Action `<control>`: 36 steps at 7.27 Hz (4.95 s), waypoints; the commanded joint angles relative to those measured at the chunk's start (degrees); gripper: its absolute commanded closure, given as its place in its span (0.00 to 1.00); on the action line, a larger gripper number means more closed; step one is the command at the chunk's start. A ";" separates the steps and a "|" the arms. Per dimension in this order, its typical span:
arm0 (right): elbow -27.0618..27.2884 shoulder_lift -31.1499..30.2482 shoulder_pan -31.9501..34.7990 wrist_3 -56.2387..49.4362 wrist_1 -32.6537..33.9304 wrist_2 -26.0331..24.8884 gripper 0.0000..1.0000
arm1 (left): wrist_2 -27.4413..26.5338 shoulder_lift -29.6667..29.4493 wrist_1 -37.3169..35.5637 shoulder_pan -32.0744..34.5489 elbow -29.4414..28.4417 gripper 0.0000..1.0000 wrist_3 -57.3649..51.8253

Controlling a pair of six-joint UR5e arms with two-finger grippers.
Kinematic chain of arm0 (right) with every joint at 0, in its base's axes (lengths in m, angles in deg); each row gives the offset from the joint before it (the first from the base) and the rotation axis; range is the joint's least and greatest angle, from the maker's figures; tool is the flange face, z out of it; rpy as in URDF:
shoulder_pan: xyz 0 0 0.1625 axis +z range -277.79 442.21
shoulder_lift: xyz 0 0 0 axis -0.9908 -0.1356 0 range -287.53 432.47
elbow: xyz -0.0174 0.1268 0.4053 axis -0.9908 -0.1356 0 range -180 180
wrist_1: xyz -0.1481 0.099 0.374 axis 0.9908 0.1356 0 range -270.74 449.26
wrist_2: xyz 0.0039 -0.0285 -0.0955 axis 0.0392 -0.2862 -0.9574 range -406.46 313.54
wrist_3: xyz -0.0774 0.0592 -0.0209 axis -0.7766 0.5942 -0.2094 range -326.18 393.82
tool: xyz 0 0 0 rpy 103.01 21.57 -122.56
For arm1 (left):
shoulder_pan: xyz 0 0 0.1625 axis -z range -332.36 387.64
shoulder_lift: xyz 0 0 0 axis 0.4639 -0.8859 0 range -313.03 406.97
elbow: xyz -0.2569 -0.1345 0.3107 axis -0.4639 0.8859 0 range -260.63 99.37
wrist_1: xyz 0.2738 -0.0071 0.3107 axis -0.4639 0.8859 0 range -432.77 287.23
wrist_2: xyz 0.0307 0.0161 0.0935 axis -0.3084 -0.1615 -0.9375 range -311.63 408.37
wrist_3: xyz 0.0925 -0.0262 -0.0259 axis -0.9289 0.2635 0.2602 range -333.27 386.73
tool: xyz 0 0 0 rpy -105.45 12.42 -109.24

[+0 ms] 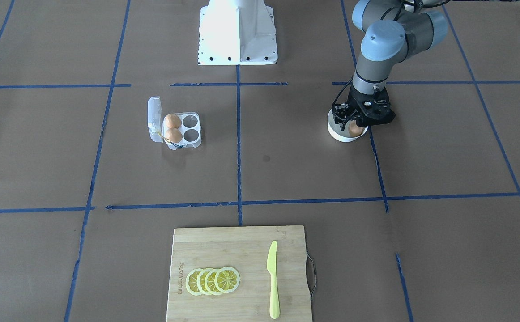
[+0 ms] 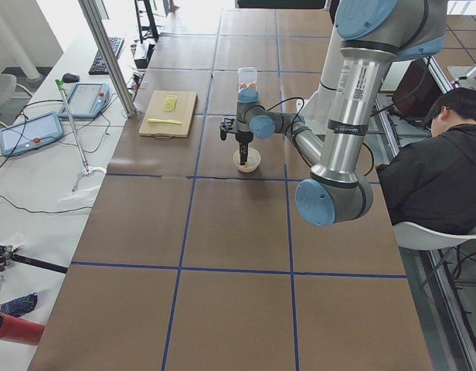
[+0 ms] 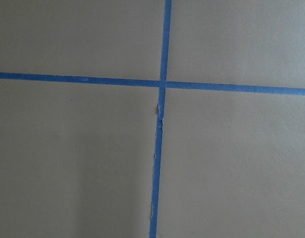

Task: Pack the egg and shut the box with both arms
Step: 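Close the left gripper on the brown egg in the bowl, then lift the egg with the left gripper and carry it to the carton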

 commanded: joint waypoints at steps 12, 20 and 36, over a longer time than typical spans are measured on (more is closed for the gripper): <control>1.08 0.18 0.00 0.09 0.40 0.16 0.00 | -0.02 -1.49 0.03 -1.69 -2.79 0.56 -0.12; 1.17 0.09 0.00 0.09 0.31 1.38 0.00 | 0.15 1.59 -4.27 -0.65 10.55 1.00 0.05; 2.32 0.09 0.09 0.00 0.23 3.58 0.00 | -26.04 -32.08 42.48 -16.98 -28.80 1.00 3.66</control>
